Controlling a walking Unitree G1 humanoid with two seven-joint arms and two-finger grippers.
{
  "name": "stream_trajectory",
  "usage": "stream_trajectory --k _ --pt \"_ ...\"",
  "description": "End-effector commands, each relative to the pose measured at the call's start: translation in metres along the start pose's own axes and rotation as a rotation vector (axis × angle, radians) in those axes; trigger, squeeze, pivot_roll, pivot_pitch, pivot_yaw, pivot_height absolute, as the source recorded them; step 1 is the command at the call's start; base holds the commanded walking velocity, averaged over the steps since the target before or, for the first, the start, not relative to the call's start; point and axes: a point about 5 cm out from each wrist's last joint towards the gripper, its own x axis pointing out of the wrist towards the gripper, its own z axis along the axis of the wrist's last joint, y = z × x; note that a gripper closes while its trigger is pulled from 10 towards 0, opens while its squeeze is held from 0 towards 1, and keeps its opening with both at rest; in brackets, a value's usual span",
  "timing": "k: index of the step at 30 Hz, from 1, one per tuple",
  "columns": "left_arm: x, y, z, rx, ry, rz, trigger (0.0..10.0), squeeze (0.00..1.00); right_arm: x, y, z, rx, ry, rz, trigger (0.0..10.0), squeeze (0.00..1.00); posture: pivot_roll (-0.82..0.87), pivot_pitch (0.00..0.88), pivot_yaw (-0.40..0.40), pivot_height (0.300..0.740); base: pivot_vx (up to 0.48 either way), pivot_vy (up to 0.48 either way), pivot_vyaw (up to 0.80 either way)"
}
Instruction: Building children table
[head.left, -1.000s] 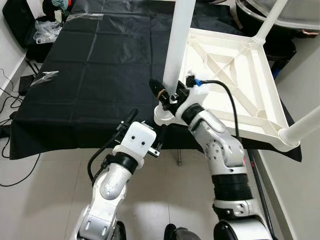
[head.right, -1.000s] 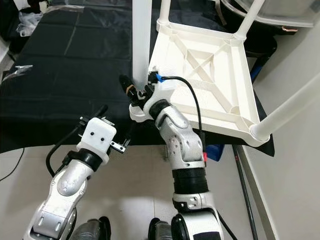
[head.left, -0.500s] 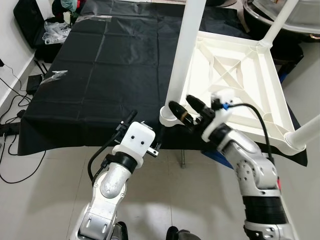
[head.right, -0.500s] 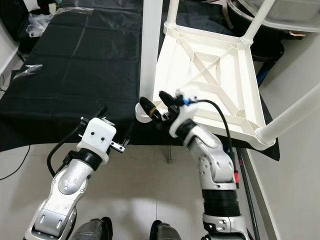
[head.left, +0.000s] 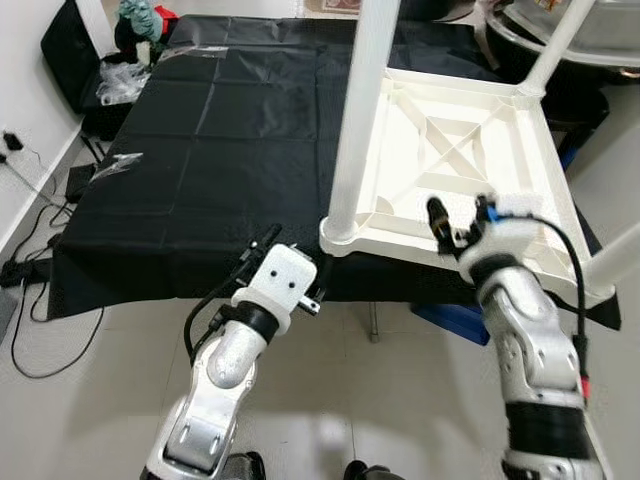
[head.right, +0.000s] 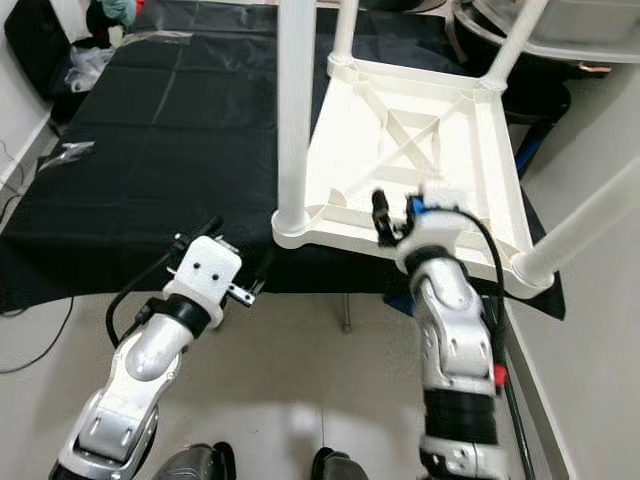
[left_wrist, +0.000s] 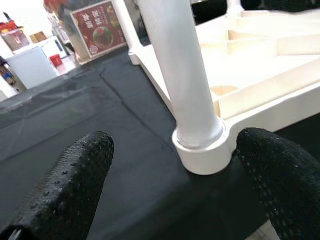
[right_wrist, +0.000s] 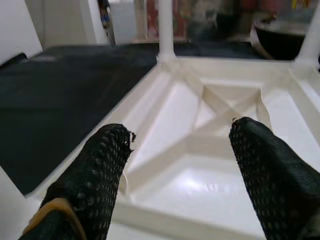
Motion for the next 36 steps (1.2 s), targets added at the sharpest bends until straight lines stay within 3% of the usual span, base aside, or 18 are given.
stream_trajectory --k 1,4,6,9,11,16,17,18,21,31,34,36 --pt "0.001 -0.001 -0.007 -0.002 0.026 -0.018 10.0 0.00 -0.001 0.012 0.002 0.001 0.009 0.071 10.0 0.00 0.13 0.128 -0.047 0.740 0.000 0.000 0.00" --pt "0.003 -0.003 -0.006 -0.012 0.028 -0.043 10.0 0.00 -0.001 0.027 0.018 0.118 -0.091 0.159 10.0 0.00 0.13 0.124 -0.044 0.740 0.000 0.000 0.00" --pt "0.003 -0.004 -0.009 -0.023 0.056 -0.055 10.0 0.00 0.001 0.027 0.021 0.042 -0.108 0.134 10.0 0.00 0.13 0.118 -0.051 0.740 0.000 0.000 0.00" --pt "0.002 -0.005 -0.011 -0.005 0.072 -0.053 10.0 0.00 0.003 0.026 0.019 0.057 -0.096 0.122 10.0 0.00 0.14 0.113 -0.049 0.740 0.000 0.000 0.00" --pt "0.000 -0.004 -0.014 0.009 0.079 -0.048 10.0 0.00 0.002 0.028 0.015 0.124 -0.063 0.167 10.0 0.00 0.13 0.110 -0.048 0.740 0.000 0.000 0.00" --pt "0.000 -0.004 -0.016 0.009 0.086 -0.048 10.0 0.00 0.002 0.028 0.014 0.106 -0.064 0.174 10.0 0.00 0.13 0.108 -0.049 0.740 0.000 0.000 0.00" --pt "0.000 -0.004 -0.017 0.008 0.088 -0.053 10.0 0.00 0.001 0.020 0.009 0.035 -0.044 0.123 10.0 0.00 0.13 0.106 -0.049 0.740 0.000 0.000 0.00" --pt "0.000 -0.004 -0.017 0.008 0.088 -0.053 10.0 0.00 0.001 0.020 0.009 0.035 -0.044 0.123 10.0 0.00 0.13 0.106 -0.049 0.740 0.000 0.000 0.00" --pt "0.009 -0.002 -0.019 0.013 0.088 -0.094 10.0 0.00 -0.003 -0.019 -0.004 -0.145 0.027 -0.150 10.0 0.00 0.12 0.101 -0.043 0.740 0.000 0.000 0.00" --pt "0.021 0.001 -0.024 0.031 0.107 -0.121 10.0 0.00 -0.011 -0.031 -0.013 -0.156 0.083 -0.270 10.0 0.00 0.13 0.103 -0.040 0.740 0.000 0.000 0.00" --pt "0.028 0.007 -0.026 0.042 0.111 -0.104 10.0 0.00 -0.026 -0.027 -0.033 -0.105 0.166 -0.279 10.0 0.00 0.12 0.110 -0.033 0.740 0.000 0.000 0.00" --pt "0.036 0.014 -0.028 0.063 0.114 -0.081 10.0 0.00 -0.046 -0.027 -0.053 -0.087 0.245 -0.291 10.0 0.00 0.12 0.117 -0.021 0.740 0.000 0.000 0.00"
